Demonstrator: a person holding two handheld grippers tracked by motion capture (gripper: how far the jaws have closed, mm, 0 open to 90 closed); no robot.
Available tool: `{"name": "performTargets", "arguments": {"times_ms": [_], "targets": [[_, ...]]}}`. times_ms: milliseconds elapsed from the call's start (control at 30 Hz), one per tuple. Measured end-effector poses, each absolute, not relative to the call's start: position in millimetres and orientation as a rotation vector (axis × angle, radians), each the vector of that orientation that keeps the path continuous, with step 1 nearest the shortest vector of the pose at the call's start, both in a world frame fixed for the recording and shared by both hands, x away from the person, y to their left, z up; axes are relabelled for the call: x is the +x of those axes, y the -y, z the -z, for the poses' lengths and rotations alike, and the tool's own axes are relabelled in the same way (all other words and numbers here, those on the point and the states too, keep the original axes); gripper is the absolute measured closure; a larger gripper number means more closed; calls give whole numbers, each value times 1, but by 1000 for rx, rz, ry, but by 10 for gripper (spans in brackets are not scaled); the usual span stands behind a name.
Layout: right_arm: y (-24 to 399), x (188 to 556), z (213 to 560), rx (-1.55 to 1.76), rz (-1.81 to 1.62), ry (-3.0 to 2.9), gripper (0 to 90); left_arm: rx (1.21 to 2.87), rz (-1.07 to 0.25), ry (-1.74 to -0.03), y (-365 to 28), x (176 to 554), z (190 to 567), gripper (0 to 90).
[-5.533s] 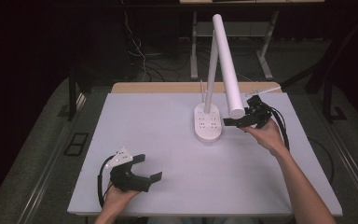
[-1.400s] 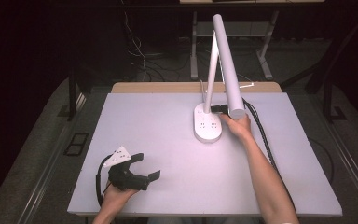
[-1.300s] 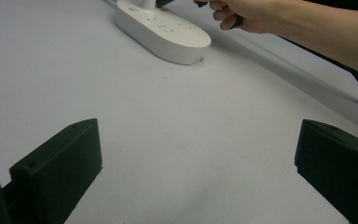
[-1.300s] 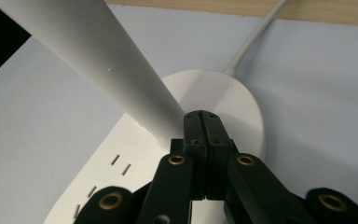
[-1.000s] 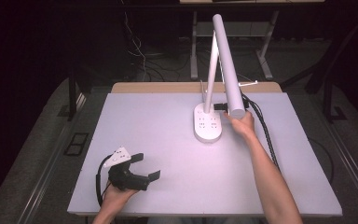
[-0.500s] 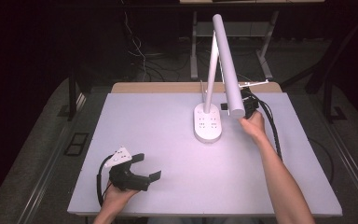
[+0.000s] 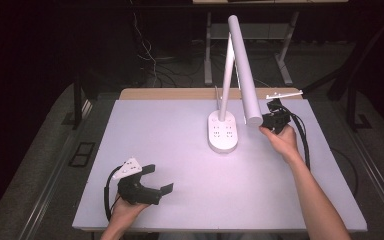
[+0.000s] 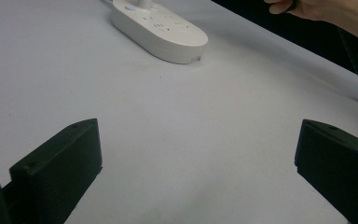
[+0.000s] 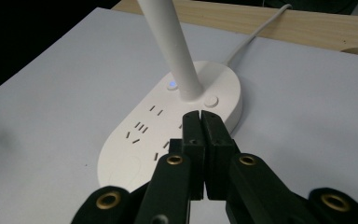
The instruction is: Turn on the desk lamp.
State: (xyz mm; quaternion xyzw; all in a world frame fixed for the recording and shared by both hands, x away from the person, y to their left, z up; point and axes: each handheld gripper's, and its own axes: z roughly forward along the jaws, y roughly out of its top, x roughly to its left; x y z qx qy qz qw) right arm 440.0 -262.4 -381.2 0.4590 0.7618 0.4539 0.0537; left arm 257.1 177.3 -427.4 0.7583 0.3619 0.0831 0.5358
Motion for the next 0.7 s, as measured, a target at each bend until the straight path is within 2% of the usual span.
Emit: {"name": "performTargets", "arguments": {"times_ms": [67, 233, 400, 433, 467, 533, 567, 600, 667, 700], "targets": [[265, 434, 378, 1380, -1384, -2312, 879, 1804, -200, -862, -177, 257, 427, 0], [270, 415, 367, 1356, -1399, -2311, 788, 1807, -199, -861, -176, 257, 427, 0], [271, 399, 362, 1342, -1395, -2298, 601, 1807, -200, -859, -176, 256, 427, 0], [271, 399, 362, 1342, -1395, -2298, 601, 1806, -201, -859, -176, 256, 427, 0], [271, 393, 361, 1341, -1405, -2288, 526, 1806, -201, -860, -176, 256, 427, 0], [272, 387, 360, 1340, -1409, -2275, 447, 1806, -201, -861, -176, 256, 427, 0], [272, 387, 360, 1340, -1409, -2275, 447, 1805, -201, -860, -176, 256, 427, 0], [271, 382, 360, 1341, -1396, -2276, 354, 1805, -201, -859, -176, 256, 427, 0], [272, 376, 360, 1336, -1381, -2279, 238, 1806, -202, -859, -176, 256, 427, 0], [272, 376, 360, 1336, -1381, -2279, 238, 1805, -202, -858, -176, 256, 427, 0]]}}
